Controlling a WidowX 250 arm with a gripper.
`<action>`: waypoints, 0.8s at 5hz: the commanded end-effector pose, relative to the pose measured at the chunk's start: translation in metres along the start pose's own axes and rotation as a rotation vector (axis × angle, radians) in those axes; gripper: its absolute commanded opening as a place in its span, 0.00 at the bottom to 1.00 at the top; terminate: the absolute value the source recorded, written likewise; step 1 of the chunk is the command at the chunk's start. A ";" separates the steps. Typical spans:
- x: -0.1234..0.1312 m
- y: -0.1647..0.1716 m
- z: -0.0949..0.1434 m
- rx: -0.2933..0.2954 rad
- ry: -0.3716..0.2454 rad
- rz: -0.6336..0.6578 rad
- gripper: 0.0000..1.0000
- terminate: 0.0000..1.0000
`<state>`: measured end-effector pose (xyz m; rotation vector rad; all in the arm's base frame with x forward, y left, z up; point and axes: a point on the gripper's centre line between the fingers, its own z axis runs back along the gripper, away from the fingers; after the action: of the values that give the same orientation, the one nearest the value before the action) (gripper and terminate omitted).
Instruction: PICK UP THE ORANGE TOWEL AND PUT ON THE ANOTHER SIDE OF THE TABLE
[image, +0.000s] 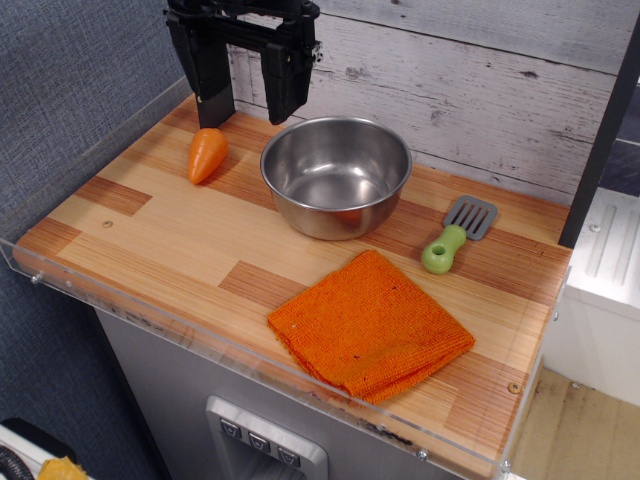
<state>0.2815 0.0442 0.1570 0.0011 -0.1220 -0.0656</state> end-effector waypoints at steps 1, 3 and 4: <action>0.000 0.000 0.000 0.000 0.000 0.000 1.00 0.00; -0.025 -0.038 -0.034 0.064 0.019 -0.079 1.00 0.00; -0.033 -0.053 -0.050 0.063 0.001 -0.127 1.00 0.00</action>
<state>0.2480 -0.0074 0.0905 0.0679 -0.0722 -0.1831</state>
